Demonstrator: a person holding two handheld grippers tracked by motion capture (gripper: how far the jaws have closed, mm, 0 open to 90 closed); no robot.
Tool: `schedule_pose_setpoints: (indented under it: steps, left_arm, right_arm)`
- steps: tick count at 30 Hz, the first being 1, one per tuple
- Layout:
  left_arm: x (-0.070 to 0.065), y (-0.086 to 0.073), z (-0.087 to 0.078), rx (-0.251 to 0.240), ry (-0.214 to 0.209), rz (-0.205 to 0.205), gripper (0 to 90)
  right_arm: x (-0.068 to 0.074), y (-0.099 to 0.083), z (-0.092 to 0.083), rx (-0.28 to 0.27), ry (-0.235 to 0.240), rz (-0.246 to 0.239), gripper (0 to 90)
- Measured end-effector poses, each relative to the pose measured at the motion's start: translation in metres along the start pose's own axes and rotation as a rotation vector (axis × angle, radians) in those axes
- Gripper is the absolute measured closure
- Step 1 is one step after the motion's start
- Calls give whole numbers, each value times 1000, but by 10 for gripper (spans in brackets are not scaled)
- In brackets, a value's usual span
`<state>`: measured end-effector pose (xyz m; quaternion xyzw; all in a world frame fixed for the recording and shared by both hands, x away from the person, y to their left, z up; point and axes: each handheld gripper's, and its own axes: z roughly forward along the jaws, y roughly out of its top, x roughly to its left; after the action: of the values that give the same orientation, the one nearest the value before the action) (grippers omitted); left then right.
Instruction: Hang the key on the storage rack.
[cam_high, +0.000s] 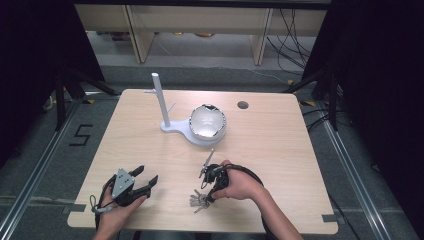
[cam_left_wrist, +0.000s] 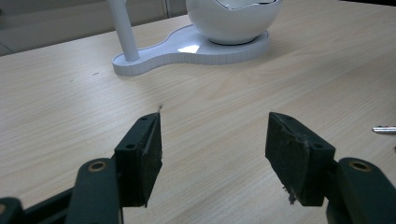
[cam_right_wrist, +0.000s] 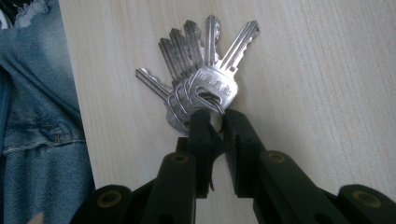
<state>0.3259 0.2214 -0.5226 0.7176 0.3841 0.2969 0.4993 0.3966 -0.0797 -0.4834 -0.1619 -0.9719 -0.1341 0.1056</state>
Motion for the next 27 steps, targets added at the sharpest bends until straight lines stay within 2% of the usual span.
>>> schedule_pose_setpoints:
  steps: [1,2,12,16,17,20,26,27]
  left_arm:
    - [0,0,0,0,0,1,362]
    - [0,0,1,-6,-3,2,362]
    - [-1,0,0,2,-4,10,361]
    - [-1,0,0,3,-4,9,360]
    - [-1,0,0,4,-5,10,359]
    - [-2,0,1,-1,-3,11,359]
    - [-2,0,1,1,-10,16,359]
    - [-2,0,1,-2,-10,16,358]
  right_arm:
    - [1,0,0,6,-1,17,824]
    - [1,0,0,4,1,-1,829]
    - [3,0,2,-2,-3,-39,883]
    - [4,-2,0,-4,4,-29,892]
    - [5,-3,-1,2,-6,-8,893]
    - [4,-4,-1,-2,-5,-30,893]
    - [6,-5,-4,-5,-12,-21,894]
    - [5,-5,-6,-21,-16,-33,894]
